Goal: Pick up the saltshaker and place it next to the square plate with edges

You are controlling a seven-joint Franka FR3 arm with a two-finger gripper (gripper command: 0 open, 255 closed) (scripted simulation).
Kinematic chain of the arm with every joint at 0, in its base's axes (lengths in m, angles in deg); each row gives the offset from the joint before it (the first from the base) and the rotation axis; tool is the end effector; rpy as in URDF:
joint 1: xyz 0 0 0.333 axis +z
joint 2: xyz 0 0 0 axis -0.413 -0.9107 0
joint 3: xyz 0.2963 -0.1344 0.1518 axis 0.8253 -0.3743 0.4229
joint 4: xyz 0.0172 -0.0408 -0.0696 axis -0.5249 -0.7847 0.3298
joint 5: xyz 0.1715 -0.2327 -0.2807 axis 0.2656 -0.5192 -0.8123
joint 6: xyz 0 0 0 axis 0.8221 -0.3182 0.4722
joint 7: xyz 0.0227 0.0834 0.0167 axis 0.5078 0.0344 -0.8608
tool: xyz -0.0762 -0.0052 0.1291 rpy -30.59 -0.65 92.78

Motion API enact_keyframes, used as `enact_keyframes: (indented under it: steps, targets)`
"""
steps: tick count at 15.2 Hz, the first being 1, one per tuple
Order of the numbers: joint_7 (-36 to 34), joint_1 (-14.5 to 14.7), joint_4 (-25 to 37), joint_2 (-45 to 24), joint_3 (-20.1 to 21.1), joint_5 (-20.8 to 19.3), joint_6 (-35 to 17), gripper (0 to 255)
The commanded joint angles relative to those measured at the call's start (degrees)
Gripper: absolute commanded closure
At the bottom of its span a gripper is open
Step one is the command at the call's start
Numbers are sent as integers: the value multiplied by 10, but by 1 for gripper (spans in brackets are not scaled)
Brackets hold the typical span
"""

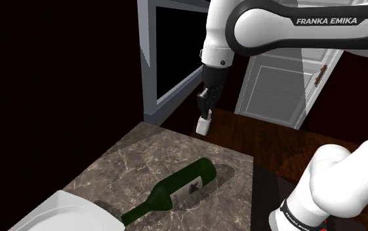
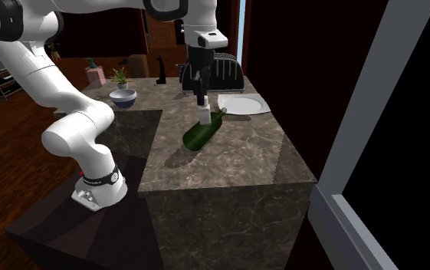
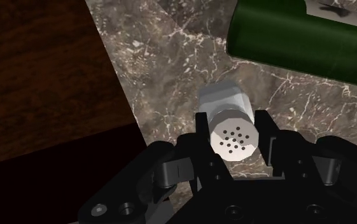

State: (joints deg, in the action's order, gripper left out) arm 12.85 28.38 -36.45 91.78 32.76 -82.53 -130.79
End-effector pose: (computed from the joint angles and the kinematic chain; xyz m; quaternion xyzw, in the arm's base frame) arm 0.3808 0.1342 0.5791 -0.9987 -0.0505 0.0062 0.0061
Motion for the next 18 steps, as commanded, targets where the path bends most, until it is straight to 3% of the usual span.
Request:
enact_keyframes:
  steps: [1,10,18]
  targets:
    - [-14,4,13,-10,11,3,3,255]
    - [-145,35,117,-115,107,7,-6,255]
    - [-275,71,258,-254,187,-43,2,255]
